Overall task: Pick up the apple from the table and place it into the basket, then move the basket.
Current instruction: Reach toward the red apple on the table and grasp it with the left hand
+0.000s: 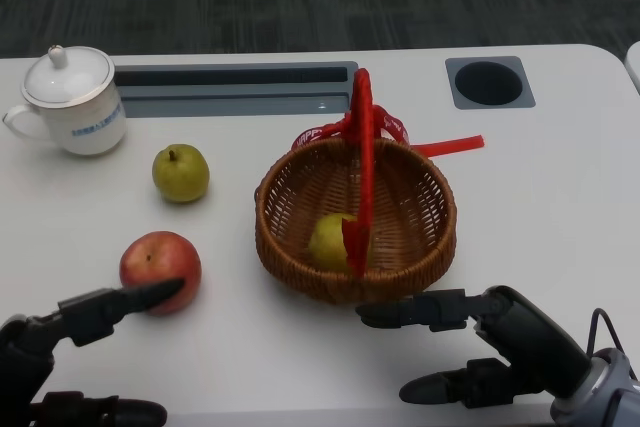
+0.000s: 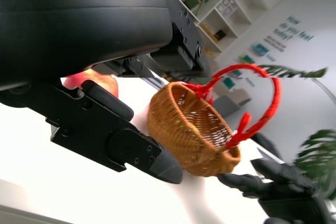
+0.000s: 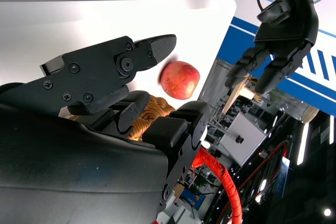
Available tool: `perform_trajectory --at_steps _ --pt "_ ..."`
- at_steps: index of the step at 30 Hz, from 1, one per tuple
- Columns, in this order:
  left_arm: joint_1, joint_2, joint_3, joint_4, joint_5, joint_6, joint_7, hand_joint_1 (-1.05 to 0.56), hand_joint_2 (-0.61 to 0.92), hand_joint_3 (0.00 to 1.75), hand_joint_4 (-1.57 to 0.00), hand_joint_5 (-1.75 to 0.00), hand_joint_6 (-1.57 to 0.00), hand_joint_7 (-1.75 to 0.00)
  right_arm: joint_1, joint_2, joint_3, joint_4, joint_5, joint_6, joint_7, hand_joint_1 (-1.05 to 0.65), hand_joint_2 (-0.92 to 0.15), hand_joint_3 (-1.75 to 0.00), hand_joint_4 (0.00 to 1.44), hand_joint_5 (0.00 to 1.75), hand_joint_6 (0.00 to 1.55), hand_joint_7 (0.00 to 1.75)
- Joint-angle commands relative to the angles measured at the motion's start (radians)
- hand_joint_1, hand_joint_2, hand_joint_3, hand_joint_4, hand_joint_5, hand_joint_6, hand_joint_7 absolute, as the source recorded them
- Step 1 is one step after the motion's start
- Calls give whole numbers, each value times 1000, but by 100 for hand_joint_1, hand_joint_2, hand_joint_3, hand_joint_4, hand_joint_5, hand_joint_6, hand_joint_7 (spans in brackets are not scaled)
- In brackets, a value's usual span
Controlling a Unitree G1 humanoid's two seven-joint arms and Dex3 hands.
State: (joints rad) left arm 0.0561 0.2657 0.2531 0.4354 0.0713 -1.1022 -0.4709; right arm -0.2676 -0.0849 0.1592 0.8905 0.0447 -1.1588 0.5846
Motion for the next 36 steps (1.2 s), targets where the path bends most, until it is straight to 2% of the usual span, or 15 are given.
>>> perform_trajectory --at_steps 1,6,12,18,23,30,36 --pt "-30 19 15 18 162 26 130 -85 83 1 -2 0 -7 0 -15 -12 -4 -1 11 -15 -1 -34 -82 0 79 0 72 0" --pt "-103 40 -24 143 310 63 313 -85 81 0 0 0 -4 -1 -10 -10 0 -1 15 -13 3 -34 -82 0 79 0 72 0" --pt "-211 66 -110 333 446 98 556 -81 81 0 -7 -2 -9 -1 -2 -16 2 -6 13 -14 5 -35 -83 0 78 0 72 0" --pt "-361 51 -209 559 442 141 660 -69 78 0 -18 -4 -17 -3 2 -15 4 -9 27 -14 16 -35 -83 0 79 0 72 0" --pt "-450 25 -284 695 457 204 780 -65 76 0 -30 -4 -27 -3 11 -18 3 -18 26 -19 13 -34 -83 0 79 0 72 0" --pt "-512 -15 -361 809 461 296 928 -55 75 0 -41 -3 -36 -2 21 -19 2 -23 37 -20 16 -34 -83 0 80 0 73 0" --pt "-524 -8 -444 841 489 404 993 -51 76 0 -51 -4 -47 -3 30 -19 3 -35 43 -17 17 -35 -83 0 80 0 73 0"
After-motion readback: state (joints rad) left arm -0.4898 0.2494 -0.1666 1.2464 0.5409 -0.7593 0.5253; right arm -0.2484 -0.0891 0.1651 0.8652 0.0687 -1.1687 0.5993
